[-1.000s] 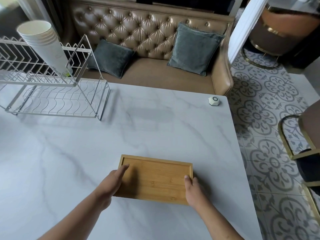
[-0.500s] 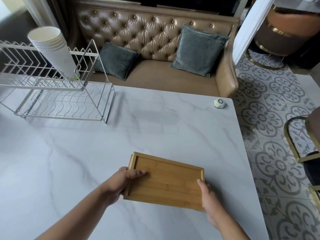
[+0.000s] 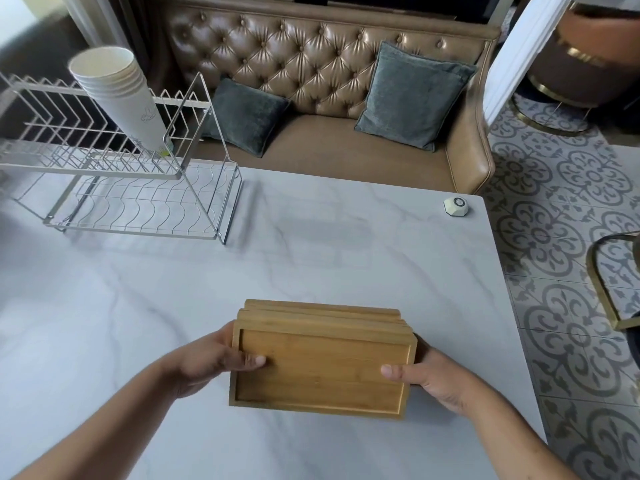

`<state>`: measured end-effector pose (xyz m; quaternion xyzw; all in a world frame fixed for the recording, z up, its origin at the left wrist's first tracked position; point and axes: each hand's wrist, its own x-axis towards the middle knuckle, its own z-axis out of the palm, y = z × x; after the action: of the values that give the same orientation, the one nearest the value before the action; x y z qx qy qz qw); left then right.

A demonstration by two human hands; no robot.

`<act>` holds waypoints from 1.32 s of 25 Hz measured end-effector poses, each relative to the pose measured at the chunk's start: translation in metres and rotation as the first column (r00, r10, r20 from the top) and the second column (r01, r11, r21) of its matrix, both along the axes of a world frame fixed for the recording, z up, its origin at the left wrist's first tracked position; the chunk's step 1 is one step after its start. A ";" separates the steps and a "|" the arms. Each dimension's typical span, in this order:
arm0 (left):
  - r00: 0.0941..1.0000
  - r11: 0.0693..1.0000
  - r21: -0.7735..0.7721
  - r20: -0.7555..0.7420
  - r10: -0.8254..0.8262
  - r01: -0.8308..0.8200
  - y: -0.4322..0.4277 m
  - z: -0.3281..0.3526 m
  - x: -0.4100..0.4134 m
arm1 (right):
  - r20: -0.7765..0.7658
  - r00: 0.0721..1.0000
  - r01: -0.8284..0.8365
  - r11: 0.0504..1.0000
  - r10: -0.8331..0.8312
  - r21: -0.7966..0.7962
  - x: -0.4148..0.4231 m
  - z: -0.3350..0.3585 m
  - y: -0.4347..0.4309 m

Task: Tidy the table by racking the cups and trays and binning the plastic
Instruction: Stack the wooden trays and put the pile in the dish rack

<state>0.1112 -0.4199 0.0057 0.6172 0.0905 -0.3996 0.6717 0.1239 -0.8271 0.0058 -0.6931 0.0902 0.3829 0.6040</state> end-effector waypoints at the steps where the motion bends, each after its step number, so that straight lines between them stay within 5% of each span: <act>1: 0.999 0.999 0.021 0.018 -0.027 0.027 0.003 0.001 0.002 | 0.054 0.997 -0.053 0.997 0.056 -0.047 0.007 0.004 0.001; 8: 0.912 0.917 0.399 0.373 -0.173 0.010 -0.005 -0.004 0.002 | 0.239 0.950 -0.106 0.929 0.200 -0.356 0.010 -0.002 0.004; 12: 0.883 0.807 0.589 0.400 -0.245 -0.043 -0.009 -0.014 0.000 | 0.308 0.922 -0.051 0.860 0.236 -0.507 0.004 -0.009 0.008; 24: 0.833 0.711 0.703 0.388 -0.395 0.010 -0.012 -0.032 -0.008 | 0.301 0.919 -0.045 0.827 0.254 -0.561 -0.009 -0.013 0.010; 33: 0.842 0.743 0.669 0.412 -0.349 -0.020 -0.019 -0.035 -0.006 | 0.281 0.892 -0.103 0.766 0.353 -0.635 -0.016 -0.005 0.007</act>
<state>0.1051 -0.4392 -0.0290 0.8997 -0.0158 -0.2239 0.3744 0.1080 -0.8202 0.0012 -0.9158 0.0007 0.2623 0.3042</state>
